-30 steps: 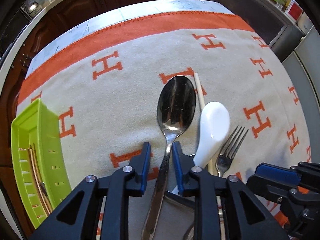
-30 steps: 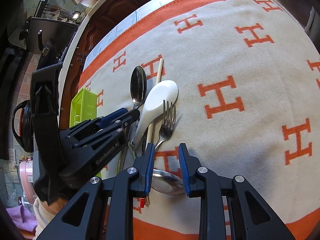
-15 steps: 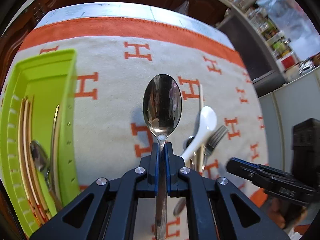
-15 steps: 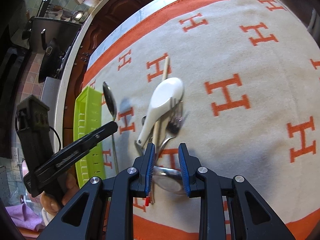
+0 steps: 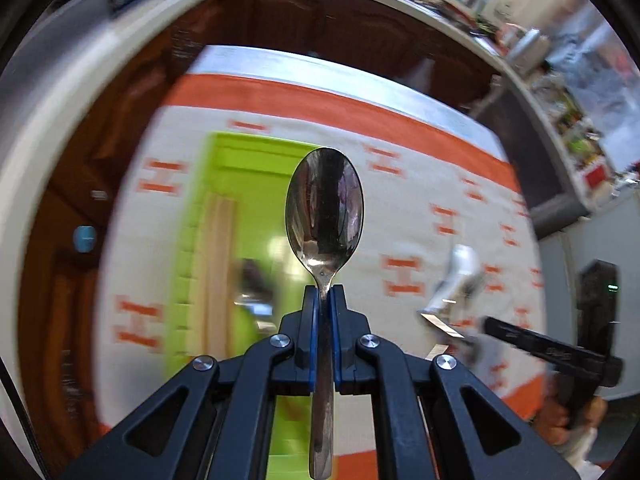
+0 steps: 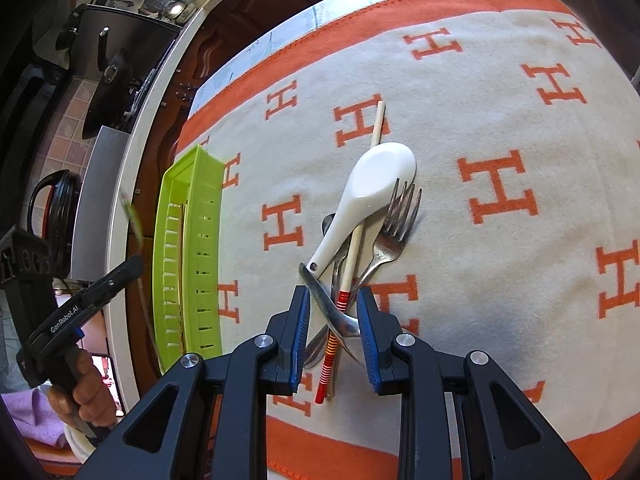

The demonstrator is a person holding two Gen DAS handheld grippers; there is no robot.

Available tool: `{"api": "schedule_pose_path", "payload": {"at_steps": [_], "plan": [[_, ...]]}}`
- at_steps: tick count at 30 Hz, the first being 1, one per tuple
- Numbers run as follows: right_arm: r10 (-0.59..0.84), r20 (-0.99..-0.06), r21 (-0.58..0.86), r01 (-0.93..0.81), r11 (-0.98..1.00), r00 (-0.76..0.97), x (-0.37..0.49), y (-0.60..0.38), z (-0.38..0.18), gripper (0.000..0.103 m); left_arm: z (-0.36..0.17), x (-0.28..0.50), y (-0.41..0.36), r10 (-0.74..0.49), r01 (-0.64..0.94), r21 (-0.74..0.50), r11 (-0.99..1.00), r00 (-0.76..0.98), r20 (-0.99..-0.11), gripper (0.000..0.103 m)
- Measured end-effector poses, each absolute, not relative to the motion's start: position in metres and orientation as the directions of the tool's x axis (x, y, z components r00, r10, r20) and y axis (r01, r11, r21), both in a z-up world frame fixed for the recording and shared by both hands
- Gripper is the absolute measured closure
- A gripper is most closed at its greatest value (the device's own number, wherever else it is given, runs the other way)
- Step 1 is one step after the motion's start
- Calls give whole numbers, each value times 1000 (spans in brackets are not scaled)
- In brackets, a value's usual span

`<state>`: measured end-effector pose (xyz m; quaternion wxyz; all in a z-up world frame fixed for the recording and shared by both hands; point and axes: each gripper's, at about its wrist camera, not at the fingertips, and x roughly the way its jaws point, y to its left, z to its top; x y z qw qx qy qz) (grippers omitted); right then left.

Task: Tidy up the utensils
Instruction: 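Carry the large spoon into the green tray and open the left tool, then grasp the bent-handled steel spoon with the right tool and lift it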

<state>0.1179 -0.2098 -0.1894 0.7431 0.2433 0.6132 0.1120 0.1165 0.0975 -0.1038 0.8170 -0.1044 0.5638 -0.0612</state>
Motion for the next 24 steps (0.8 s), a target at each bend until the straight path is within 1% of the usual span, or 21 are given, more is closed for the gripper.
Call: {"api": "schedule_pose_path", "payload": {"at_steps": [4,8,9,10,11,12,13,16,18,22,24], "plan": [[455,-864,488,141,861,215,119,-207,-188,77,-127,119,123,-93,-84,-128,988,332,-939,100],[437,-874,469,140,872,210,121,-206,-185,77,-147,121,124,7,-74,-18,997,324,-946,98],[432,-877,464,137,875,210,121,-206,-183,77,-148,121,124,15,-67,-7,998,327,-945,91],[427,-879,459,139,877,211,121,-206,-182,77,-149,122,117,23,-64,2,998,331,-943,79],[425,-880,458,141,878,211,120,-207,-181,77,-148,121,114,34,-63,13,998,342,-939,72],[422,-882,455,148,878,209,121,-208,-181,77,-145,120,111,45,-63,24,998,357,-933,59],[420,-883,454,155,878,207,121,-210,-180,77,-139,119,108,61,-65,39,997,378,-924,52],[410,-889,443,161,882,204,121,-212,-180,77,-123,115,98,90,-72,65,995,426,-900,49],[408,-891,439,152,885,198,118,-213,-179,77,-108,110,90,81,-70,55,996,455,-887,46],[403,-896,429,125,895,187,112,-213,-181,77,-85,97,63,-9,-26,-26,999,504,-864,35],[382,-905,403,87,911,188,109,-209,-181,77,-85,93,51,-45,-11,-59,998,505,-862,35]]}}
